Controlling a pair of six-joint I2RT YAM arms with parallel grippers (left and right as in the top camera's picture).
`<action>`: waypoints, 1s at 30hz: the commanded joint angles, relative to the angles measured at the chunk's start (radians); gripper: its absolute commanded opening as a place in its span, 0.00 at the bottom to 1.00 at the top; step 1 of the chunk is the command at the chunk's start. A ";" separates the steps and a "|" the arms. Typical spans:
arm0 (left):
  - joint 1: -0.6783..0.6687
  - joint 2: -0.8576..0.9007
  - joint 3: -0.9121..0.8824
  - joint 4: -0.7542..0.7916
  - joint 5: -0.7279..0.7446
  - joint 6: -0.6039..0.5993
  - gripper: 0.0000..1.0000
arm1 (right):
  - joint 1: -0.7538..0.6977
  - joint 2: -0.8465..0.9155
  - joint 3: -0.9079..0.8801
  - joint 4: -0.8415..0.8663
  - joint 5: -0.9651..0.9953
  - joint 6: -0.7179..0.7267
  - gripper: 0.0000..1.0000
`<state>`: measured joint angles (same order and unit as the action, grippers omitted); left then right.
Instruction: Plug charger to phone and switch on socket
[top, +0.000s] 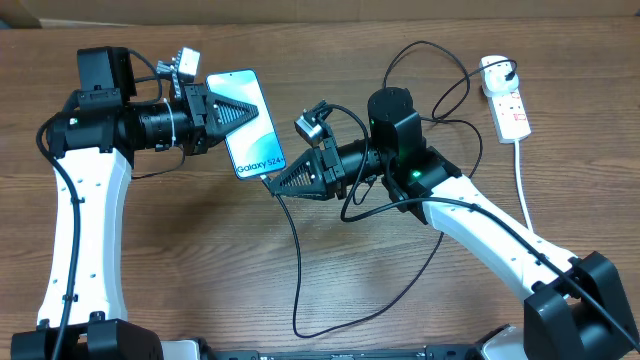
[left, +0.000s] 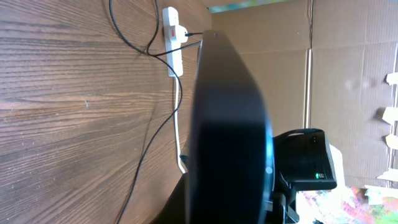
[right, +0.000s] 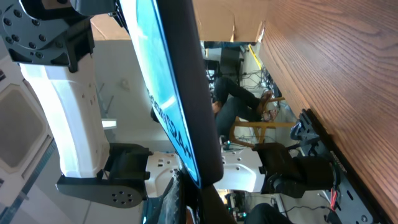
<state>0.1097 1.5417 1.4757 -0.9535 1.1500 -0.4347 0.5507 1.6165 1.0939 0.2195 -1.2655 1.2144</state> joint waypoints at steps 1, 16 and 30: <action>-0.003 -0.014 0.006 -0.025 0.117 -0.023 0.04 | -0.009 0.005 0.019 0.010 0.208 0.017 0.04; 0.009 -0.014 0.006 -0.025 0.149 -0.034 0.04 | -0.006 0.005 0.019 0.011 0.210 0.017 0.04; 0.008 -0.014 0.006 -0.026 0.149 -0.038 0.04 | 0.053 0.005 0.019 0.019 0.308 0.080 0.04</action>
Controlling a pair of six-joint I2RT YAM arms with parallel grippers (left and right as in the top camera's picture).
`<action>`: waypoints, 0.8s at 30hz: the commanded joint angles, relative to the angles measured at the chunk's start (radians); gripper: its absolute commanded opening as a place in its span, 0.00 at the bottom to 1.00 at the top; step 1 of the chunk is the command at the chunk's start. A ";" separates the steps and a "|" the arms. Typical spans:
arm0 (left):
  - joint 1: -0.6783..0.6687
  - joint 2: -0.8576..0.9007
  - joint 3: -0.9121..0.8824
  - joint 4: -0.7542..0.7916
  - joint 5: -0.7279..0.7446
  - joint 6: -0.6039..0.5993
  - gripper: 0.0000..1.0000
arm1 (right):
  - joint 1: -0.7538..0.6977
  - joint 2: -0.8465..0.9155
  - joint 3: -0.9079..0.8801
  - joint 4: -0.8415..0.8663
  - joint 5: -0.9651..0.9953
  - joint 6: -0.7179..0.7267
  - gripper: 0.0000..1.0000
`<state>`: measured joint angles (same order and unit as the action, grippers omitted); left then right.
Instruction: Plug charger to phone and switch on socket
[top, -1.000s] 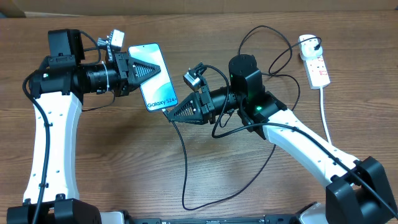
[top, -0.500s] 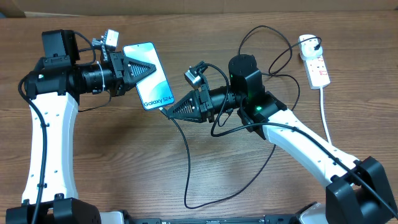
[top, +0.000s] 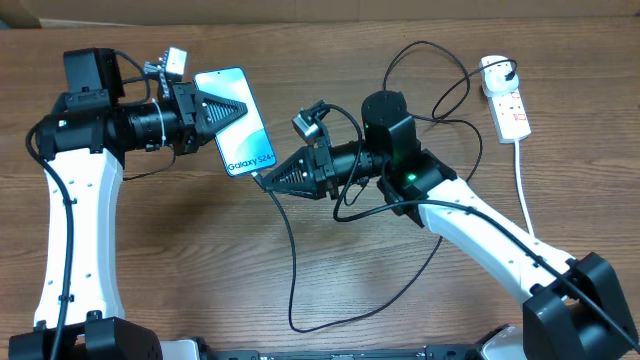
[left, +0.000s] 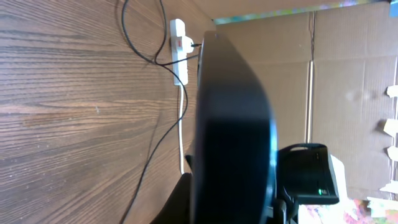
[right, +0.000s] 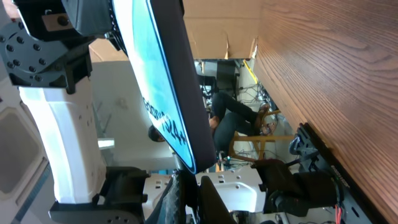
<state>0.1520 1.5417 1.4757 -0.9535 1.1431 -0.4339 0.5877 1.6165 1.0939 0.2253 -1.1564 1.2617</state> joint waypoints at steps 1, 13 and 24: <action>-0.035 -0.014 0.006 -0.026 0.156 -0.039 0.04 | 0.016 0.005 0.019 0.022 0.201 0.033 0.04; -0.035 -0.014 0.006 -0.036 0.159 -0.046 0.04 | 0.016 0.005 0.019 0.115 0.214 0.071 0.04; -0.035 -0.014 0.006 -0.037 0.159 -0.046 0.04 | 0.022 0.005 0.019 0.109 0.240 0.073 0.04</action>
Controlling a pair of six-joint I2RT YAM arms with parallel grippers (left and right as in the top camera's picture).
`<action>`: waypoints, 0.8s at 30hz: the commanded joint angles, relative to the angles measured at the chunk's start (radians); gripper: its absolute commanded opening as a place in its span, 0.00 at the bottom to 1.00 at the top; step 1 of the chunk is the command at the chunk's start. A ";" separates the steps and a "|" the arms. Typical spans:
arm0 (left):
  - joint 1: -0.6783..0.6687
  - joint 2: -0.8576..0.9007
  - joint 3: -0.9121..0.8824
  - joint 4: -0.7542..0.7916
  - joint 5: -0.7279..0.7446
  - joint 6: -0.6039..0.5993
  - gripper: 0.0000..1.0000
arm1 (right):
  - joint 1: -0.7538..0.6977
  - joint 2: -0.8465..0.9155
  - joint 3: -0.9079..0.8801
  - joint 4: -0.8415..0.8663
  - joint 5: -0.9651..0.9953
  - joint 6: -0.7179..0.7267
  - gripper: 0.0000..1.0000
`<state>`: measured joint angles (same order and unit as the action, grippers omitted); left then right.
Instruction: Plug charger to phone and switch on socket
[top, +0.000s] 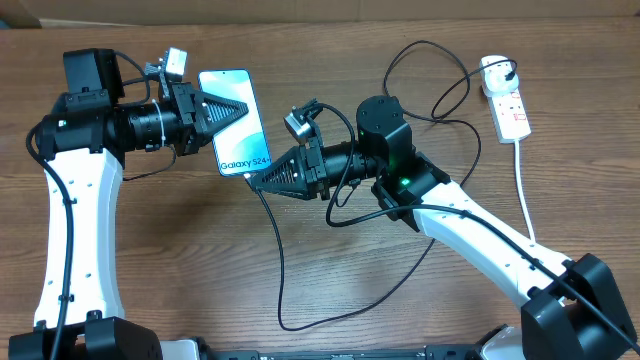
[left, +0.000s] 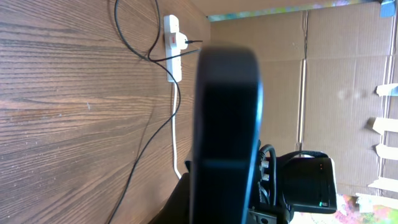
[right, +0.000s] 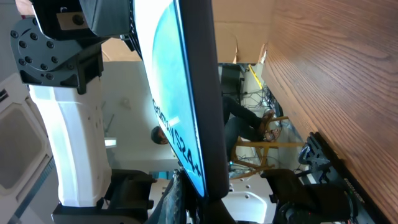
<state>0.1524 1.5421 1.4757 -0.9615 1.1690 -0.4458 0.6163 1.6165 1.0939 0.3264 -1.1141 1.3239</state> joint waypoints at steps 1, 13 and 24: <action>-0.035 -0.014 0.006 -0.029 0.133 -0.035 0.04 | -0.002 0.005 0.019 0.008 0.200 0.011 0.04; -0.035 -0.014 0.006 -0.029 0.133 -0.042 0.04 | 0.029 0.005 0.019 0.006 0.228 0.012 0.04; -0.035 -0.014 0.006 -0.027 0.128 -0.040 0.04 | 0.029 0.005 0.019 0.006 0.227 0.012 0.12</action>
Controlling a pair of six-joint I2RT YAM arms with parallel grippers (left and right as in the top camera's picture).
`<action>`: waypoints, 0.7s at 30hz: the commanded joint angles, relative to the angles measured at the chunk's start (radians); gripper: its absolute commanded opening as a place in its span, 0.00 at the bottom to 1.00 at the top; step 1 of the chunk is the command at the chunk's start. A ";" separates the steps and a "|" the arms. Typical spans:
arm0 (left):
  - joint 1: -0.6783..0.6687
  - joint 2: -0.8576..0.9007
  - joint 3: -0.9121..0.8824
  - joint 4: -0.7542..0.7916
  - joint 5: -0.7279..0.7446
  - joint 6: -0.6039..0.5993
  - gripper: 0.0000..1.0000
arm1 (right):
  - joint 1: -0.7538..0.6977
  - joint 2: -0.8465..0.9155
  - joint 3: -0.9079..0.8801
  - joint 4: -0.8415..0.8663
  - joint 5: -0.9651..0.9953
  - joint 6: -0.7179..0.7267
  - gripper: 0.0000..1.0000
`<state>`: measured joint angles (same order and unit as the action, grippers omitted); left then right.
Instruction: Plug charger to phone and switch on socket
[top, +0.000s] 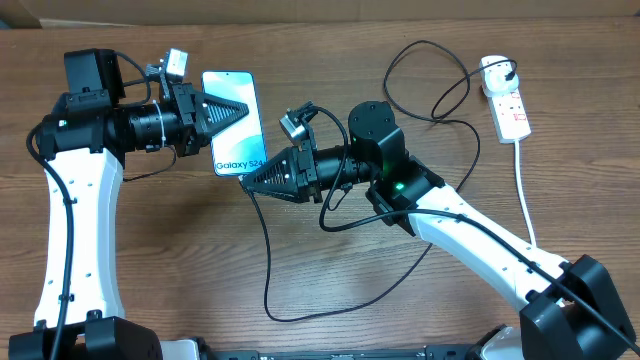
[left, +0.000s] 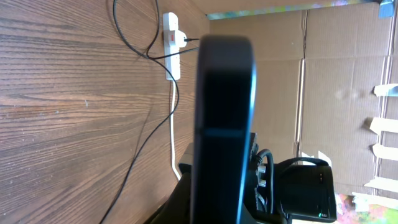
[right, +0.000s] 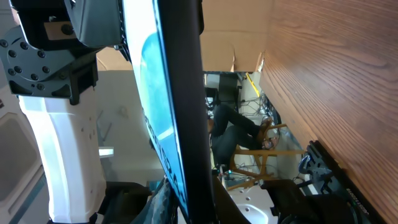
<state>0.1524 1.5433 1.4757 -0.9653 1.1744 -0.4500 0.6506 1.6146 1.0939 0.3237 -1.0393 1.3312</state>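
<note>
The phone (top: 240, 145), screen up and reading "Galaxy S24", is held off the table with my left gripper (top: 232, 110) shut on its upper part. In the left wrist view only its dark edge (left: 224, 124) shows. My right gripper (top: 247, 182) is shut on the charger plug and its tip meets the phone's bottom edge; the plug itself is hidden. In the right wrist view the phone (right: 186, 93) stands right before the fingers. The black cable (top: 268, 270) hangs from the right gripper, loops over the table and runs to the white socket strip (top: 510, 105).
The brown wooden table (top: 180, 260) carries the cable's loops at the middle and back right. The socket strip (left: 171, 43) lies near the far right edge with its white lead (top: 522, 190) running toward the front. Cardboard walls (left: 336, 93) stand behind.
My right gripper has shifted a little to the left along the phone's bottom edge, dragging the cable leftward. The phone and left gripper have hardly moved.
At first the phone was held tilted near the centre with my right gripper at its lower right corner. Then the left arm had drawn the phone leftward and the right gripper was there too. Later the phone stood straighter, and now the right gripper's tip sits under its bottom edge.
</note>
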 joint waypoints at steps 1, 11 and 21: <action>-0.034 -0.016 0.006 -0.021 0.123 -0.036 0.04 | -0.006 0.007 0.019 0.008 0.153 0.005 0.12; -0.035 -0.016 0.006 -0.016 0.098 -0.037 0.04 | -0.003 0.007 0.019 0.008 0.125 0.016 0.12; -0.035 -0.016 0.006 -0.006 0.098 -0.037 0.04 | 0.003 0.007 0.019 -0.020 0.118 0.029 0.17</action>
<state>0.1520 1.5433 1.4757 -0.9577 1.1732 -0.4503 0.6510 1.6146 1.0939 0.3138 -1.0389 1.3499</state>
